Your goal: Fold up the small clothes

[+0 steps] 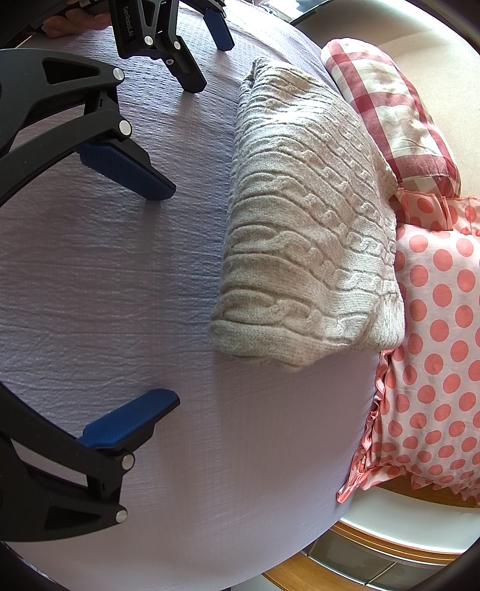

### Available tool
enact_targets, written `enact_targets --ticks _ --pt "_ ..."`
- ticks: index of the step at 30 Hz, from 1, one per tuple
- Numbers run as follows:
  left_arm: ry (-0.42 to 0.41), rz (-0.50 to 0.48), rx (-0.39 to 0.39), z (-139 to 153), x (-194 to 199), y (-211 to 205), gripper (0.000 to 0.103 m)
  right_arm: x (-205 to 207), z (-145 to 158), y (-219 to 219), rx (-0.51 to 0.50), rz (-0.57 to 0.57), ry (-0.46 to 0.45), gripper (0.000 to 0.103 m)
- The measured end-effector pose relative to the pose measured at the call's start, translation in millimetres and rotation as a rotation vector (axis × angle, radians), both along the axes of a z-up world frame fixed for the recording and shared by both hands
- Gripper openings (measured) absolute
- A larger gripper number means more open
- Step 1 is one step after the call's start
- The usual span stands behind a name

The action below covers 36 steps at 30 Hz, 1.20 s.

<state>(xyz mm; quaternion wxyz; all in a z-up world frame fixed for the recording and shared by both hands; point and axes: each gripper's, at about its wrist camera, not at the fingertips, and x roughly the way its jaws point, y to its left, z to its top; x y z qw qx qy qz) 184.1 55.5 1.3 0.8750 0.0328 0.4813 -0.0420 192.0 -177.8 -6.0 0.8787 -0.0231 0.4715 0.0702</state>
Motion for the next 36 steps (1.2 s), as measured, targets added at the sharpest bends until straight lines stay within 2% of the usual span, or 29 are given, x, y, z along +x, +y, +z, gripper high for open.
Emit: enact_targets --ticks 12,36 --pt "0.001 0.000 0.000 -1 0 0 0.101 0 0 0 0.000 -0.001 0.000 0.102" --pt "0.076 -0.018 0.006 0 11 0 0.101 0 0 0 0.001 -0.001 0.000 0.102"
